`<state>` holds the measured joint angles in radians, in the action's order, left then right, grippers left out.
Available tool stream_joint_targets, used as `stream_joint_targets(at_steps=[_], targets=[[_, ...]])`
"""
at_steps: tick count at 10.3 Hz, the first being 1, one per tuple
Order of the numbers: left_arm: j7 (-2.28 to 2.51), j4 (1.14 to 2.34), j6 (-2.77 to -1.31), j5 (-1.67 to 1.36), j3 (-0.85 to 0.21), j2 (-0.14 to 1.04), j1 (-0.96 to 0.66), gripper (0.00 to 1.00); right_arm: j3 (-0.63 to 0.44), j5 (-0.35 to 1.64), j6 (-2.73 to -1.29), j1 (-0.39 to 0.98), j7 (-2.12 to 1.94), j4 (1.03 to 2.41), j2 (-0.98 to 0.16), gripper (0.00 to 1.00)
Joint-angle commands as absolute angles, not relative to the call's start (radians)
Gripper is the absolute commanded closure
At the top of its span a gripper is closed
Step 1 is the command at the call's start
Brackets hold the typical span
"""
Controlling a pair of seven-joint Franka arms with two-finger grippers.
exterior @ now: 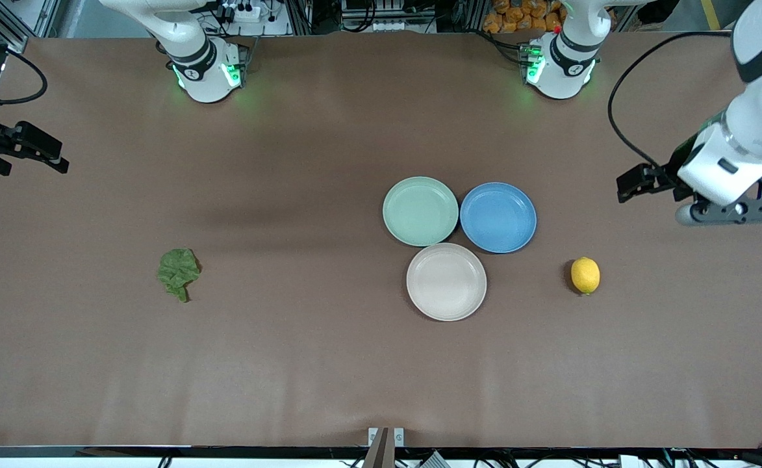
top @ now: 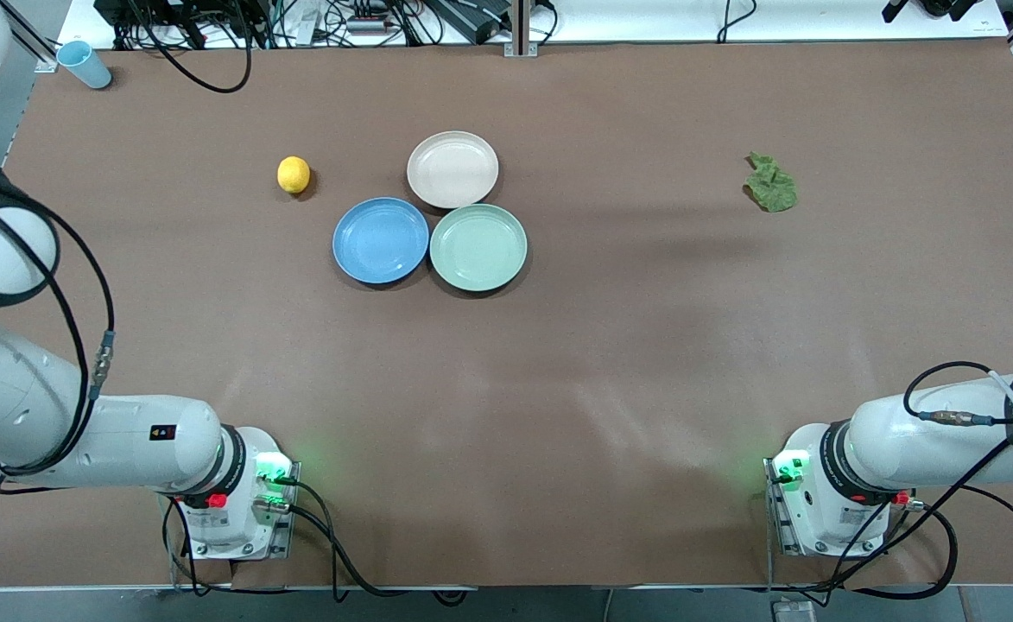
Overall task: Place lemon and lettuce in plates
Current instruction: 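Move the left gripper toward the lemon while the right gripper approaches the lettuce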
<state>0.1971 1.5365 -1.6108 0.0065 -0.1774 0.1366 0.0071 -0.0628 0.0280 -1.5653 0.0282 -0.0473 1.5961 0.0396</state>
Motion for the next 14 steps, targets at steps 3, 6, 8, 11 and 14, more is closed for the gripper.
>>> stream_joint_targets(at_steps=[3,6,8,11,14], targets=[[0.189,1.512,-1.637,0.021,-0.173,0.187,0.002,0.00,-0.067,0.043,-1.549,0.026,-0.054,1.589,0.035,0.00],[0.189,1.520,-1.663,0.067,-0.175,0.279,0.003,0.00,-0.069,0.043,-1.566,0.025,-0.054,1.592,0.029,0.00],[0.173,1.540,-1.709,0.084,-0.175,0.322,0.012,0.00,-0.069,0.043,-1.627,0.023,-0.054,1.646,0.026,0.00],[0.172,1.633,-1.839,0.086,-0.175,0.344,0.035,0.00,-0.069,0.043,-1.756,0.023,-0.051,1.741,0.003,0.00],[0.170,1.700,-1.951,0.133,-0.175,0.391,0.046,0.00,-0.069,0.043,-1.909,0.023,-0.048,1.849,-0.040,0.00]])
